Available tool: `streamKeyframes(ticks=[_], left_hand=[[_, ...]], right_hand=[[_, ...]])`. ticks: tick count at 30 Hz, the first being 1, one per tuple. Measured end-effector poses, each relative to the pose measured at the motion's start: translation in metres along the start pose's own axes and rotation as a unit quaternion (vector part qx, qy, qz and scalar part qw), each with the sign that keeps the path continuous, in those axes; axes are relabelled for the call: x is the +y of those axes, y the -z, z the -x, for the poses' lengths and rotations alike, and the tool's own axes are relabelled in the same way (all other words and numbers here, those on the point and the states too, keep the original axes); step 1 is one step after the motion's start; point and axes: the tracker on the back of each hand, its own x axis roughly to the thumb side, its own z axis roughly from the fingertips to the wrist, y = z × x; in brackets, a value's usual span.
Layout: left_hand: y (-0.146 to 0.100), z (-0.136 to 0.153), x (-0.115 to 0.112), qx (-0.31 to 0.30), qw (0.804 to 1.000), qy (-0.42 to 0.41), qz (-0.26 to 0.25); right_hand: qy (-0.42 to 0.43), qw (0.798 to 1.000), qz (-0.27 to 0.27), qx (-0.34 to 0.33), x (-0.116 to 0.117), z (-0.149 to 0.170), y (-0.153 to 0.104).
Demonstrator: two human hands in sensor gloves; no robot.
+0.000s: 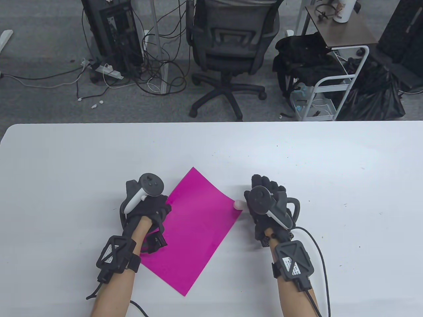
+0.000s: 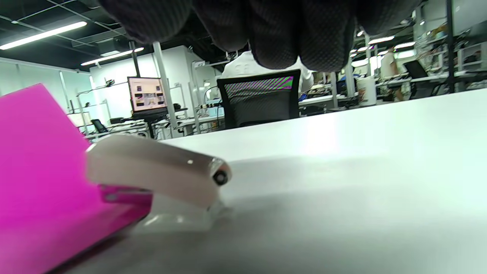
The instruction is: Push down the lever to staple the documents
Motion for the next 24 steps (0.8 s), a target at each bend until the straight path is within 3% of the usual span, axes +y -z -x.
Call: streamKeyframes(ticks=[5,9,24], left_hand=[[0.0,-0.001,-0.001,0.003,1.0,0.004,-0.001],[0.0,-0.003,-0.001,0.004,1.0,0.011,-0.004],[0.001,-0.002,-0.001,0.005,1.0,0.004,0.002]], right_hand=[[-0.008,1.0,0.008,0.029,0.001,-0.004,0.004],[-0.013,0.997,-0.05,0.063,0.011,-0.012,0.012],[-0.079,0.985,-0.112,0.103,0.039,-0.03,0.026]])
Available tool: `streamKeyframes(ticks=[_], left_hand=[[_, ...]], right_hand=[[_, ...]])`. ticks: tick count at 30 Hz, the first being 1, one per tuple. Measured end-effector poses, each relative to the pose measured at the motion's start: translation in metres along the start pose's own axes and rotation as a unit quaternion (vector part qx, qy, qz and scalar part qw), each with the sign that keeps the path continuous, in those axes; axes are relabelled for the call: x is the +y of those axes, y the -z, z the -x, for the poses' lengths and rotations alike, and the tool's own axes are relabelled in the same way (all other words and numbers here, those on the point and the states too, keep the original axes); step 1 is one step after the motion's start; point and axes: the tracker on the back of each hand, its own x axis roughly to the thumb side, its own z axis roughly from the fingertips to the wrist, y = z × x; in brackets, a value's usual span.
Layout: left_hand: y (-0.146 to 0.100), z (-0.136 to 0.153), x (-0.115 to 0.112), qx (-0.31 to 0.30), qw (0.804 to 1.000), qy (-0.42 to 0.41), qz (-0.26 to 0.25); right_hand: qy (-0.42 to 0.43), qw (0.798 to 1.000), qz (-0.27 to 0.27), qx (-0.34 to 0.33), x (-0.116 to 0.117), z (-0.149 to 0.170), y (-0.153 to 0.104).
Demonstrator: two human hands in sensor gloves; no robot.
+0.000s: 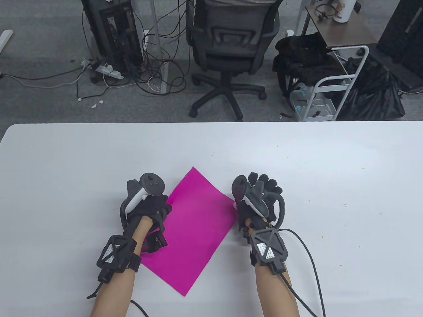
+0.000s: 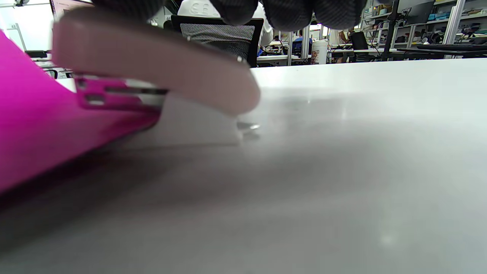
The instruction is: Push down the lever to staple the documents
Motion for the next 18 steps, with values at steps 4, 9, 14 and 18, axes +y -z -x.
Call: streamKeyframes(ticks=[4,9,14,18], left_hand=[[0.0,0.0,0.0,0.001,1.0,0.001,0.0],[0.0,-0.001,0.0,0.002,1.0,0.004,-0.002],[0.0,-0.001,-0.001,0.003,1.0,0.006,-0.002],[0.0,-0.001,-0.001,0.003,1.0,0.003,-0.001]], right_hand=[[-0.007,1.0,-0.013,0.005,0.001,-0.002,0.0],[-0.026,1.0,-0.014,0.008,0.002,-0.004,0.0],[-0.043,0.999,-0.013,0.006,0.005,-0.008,-0.001],[-0.063,0.998,-0.015,0.005,0.006,-0.011,-0.001]])
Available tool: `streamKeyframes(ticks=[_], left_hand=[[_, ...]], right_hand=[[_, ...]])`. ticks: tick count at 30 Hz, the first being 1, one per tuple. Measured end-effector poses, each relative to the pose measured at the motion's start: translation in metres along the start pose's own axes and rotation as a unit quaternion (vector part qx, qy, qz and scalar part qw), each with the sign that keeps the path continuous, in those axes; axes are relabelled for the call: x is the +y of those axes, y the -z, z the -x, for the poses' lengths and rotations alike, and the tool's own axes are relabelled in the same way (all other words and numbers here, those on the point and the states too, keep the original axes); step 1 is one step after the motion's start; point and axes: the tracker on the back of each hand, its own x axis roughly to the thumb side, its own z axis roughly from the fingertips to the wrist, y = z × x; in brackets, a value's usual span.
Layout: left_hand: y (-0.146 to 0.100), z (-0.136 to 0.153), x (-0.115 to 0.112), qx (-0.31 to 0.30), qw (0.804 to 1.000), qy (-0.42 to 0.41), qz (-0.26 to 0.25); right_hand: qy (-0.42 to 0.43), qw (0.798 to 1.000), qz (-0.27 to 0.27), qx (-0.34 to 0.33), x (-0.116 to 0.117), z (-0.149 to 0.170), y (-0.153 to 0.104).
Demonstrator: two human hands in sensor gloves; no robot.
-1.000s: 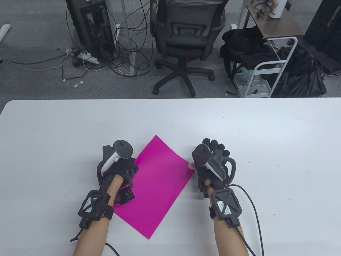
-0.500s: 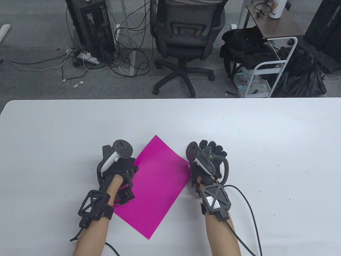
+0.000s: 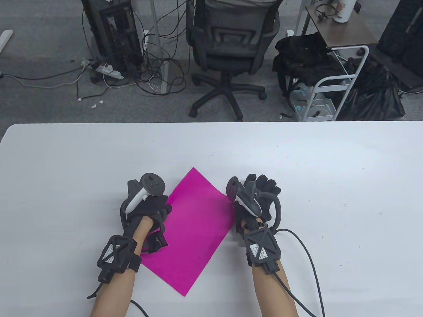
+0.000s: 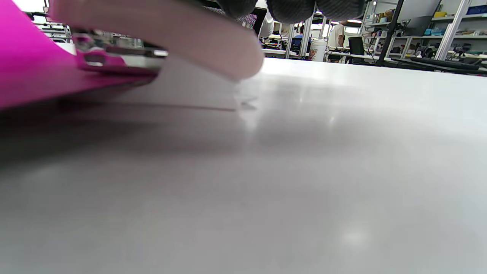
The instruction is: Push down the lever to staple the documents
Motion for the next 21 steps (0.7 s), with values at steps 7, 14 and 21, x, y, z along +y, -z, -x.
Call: streamKeyframes(ticks=[7,14,21], left_hand=[[0.0002,0.0001,-0.0002,0.0,1.0,0.0,0.0],[0.0005,0.0005,-0.0002,0.0,1.0,0.0,0.0],[0.001,0.0007,-0.0002,0.001,1.0,0.001,0.0]], right_hand=[[-0.012,1.0,-0.008,0.004,-0.0008,-0.002,-0.0016],[-0.023,1.0,-0.015,0.007,-0.0026,-0.0037,-0.0025],[-0.023,1.0,-0.018,0.01,-0.0022,-0.0045,-0.0024]])
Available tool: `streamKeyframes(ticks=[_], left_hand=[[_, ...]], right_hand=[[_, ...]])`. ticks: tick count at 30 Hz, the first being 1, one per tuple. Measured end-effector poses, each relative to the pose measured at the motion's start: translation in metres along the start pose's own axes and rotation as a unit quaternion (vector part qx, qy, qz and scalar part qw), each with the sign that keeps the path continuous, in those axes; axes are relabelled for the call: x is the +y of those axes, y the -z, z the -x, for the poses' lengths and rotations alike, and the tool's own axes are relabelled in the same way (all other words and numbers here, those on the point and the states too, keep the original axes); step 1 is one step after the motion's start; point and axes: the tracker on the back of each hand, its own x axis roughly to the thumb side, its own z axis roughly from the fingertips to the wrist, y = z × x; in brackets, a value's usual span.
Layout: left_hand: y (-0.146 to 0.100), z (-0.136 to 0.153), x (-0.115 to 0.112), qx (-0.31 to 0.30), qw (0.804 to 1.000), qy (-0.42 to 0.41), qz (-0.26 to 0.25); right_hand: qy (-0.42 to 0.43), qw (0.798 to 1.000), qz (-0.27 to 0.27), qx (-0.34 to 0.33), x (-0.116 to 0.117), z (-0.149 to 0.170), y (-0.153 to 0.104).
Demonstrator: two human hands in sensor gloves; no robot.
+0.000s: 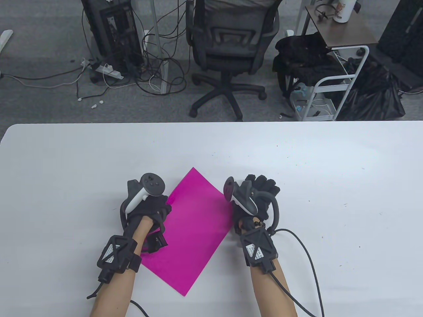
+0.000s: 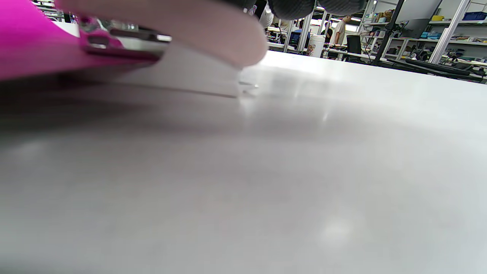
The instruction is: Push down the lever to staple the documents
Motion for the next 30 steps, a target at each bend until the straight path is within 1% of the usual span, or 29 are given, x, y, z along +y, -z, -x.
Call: streamKeyframes(ticks=[30], left_hand=[[-0.0005,-0.0016,-0.0009,0.005,1.0,0.011,-0.003]], right_hand=[[-0.016,1.0,-0.021,0.007,-0.0019,-0.0041,0.0004]])
